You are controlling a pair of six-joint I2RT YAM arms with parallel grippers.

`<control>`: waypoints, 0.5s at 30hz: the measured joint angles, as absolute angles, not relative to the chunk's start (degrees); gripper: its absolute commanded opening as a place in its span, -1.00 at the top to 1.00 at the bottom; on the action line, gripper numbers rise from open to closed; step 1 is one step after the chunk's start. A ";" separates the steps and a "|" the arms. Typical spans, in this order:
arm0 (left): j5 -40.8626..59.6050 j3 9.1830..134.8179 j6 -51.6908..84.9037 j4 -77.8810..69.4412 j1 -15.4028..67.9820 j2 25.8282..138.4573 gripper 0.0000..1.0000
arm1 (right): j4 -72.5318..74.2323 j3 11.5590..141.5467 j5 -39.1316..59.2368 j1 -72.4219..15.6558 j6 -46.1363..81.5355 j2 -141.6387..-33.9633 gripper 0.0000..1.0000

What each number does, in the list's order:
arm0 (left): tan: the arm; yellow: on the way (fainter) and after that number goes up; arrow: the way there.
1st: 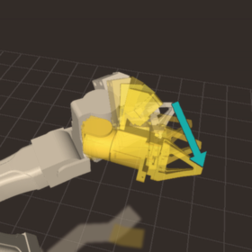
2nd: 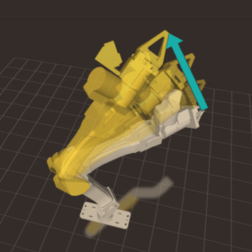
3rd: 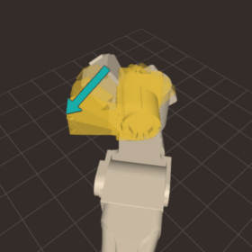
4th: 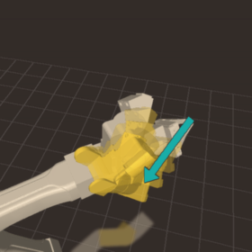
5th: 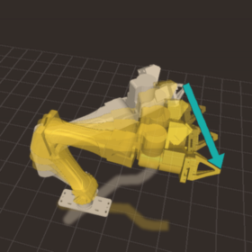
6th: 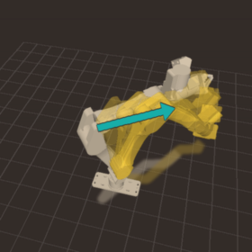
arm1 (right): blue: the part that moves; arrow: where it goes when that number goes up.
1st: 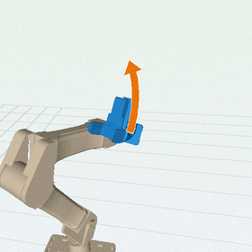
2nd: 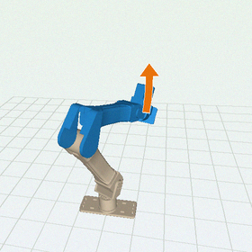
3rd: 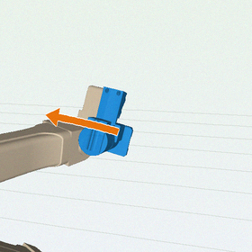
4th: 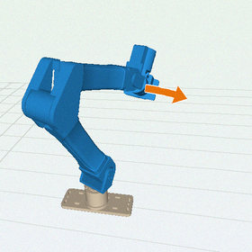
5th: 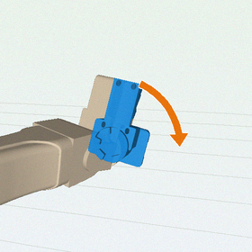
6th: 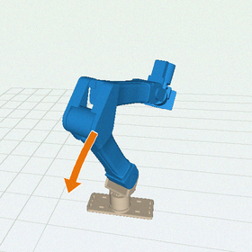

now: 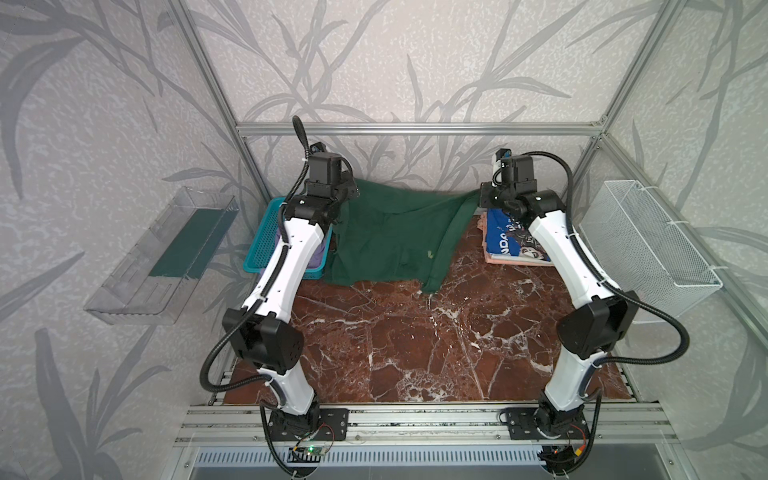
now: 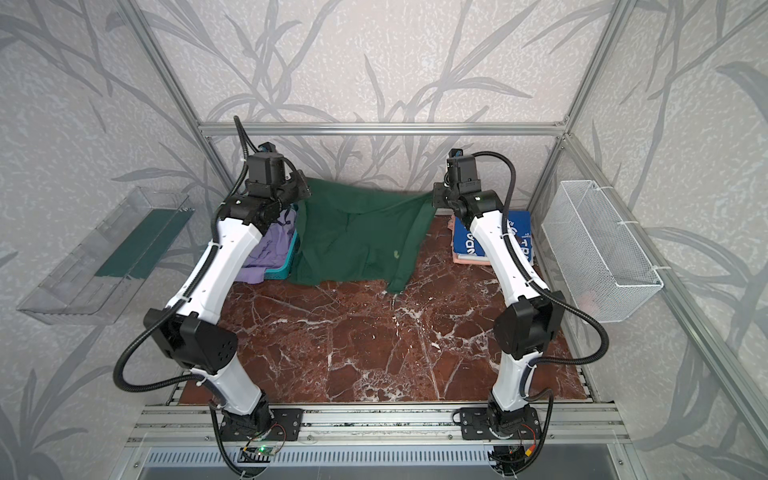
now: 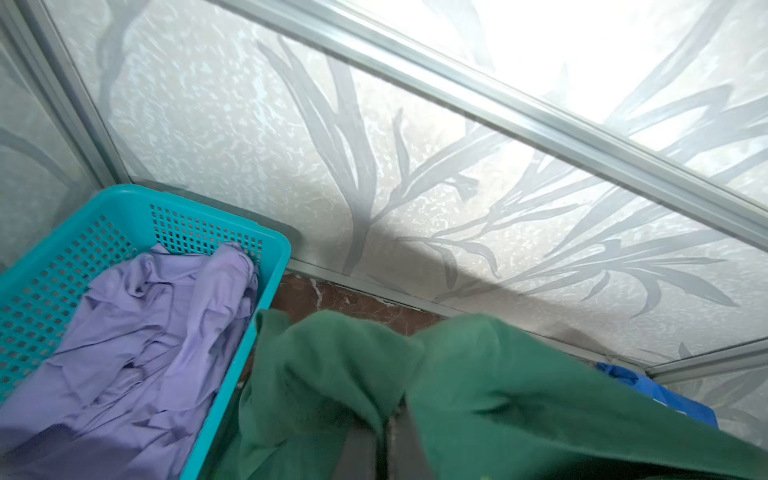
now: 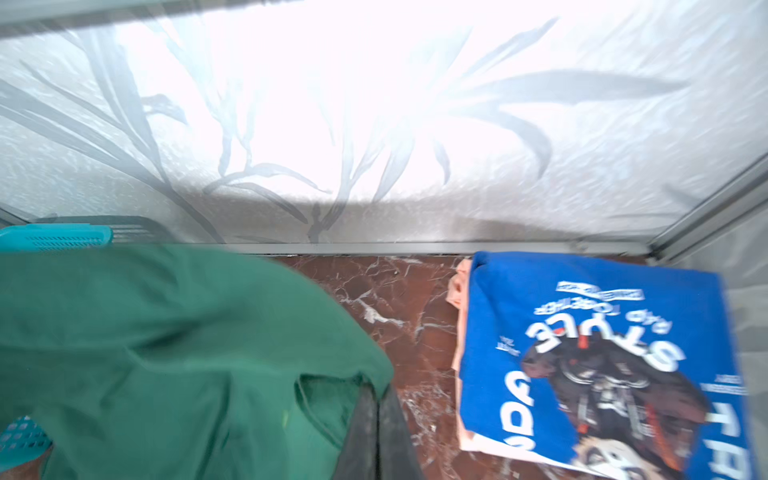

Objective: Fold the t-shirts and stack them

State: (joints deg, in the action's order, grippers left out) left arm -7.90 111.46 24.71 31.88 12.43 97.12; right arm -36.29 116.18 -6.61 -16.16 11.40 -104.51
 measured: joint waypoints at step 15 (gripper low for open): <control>-10.68 57.65 31.20 27.49 12.78 48.73 1.00 | -36.53 59.83 -10.94 -16.99 16.49 -48.42 1.00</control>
